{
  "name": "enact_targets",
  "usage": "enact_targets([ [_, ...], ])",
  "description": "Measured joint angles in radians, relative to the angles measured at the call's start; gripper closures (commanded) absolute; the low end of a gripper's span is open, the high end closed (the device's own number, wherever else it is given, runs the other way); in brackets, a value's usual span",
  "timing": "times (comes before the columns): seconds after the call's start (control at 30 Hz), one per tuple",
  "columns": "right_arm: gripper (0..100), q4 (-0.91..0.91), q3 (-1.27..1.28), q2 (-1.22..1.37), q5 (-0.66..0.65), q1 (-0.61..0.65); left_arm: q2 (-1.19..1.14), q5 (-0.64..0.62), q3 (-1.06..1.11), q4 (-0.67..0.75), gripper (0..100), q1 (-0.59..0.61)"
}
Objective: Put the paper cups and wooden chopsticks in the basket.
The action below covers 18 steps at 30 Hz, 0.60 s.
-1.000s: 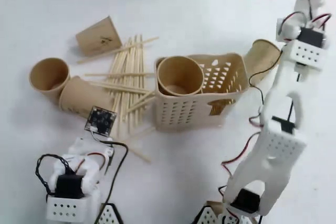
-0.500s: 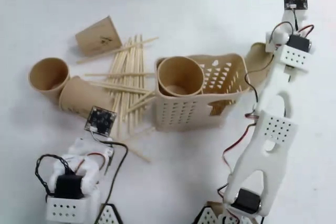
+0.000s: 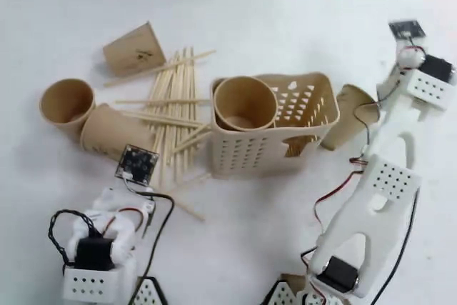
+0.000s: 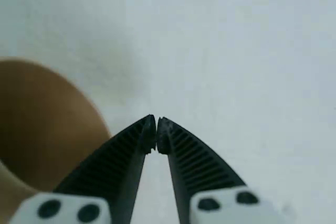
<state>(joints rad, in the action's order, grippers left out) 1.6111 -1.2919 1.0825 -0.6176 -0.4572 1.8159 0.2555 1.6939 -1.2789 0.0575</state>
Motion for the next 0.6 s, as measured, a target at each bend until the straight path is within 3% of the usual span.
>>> enact_targets([
  [0.27,98.1,0.100,-0.163,0.000,-0.164,-0.158,0.000,0.000,0.000,0.000,90,0.000],
  [0.47,97.9,0.107,-0.170,-0.014,-0.163,-0.206,0.000,0.000,0.000,0.000,90,0.000],
  [0.6,97.8,0.107,-0.109,-0.123,-0.081,-0.204,0.000,0.000,0.000,0.000,90,0.000],
])
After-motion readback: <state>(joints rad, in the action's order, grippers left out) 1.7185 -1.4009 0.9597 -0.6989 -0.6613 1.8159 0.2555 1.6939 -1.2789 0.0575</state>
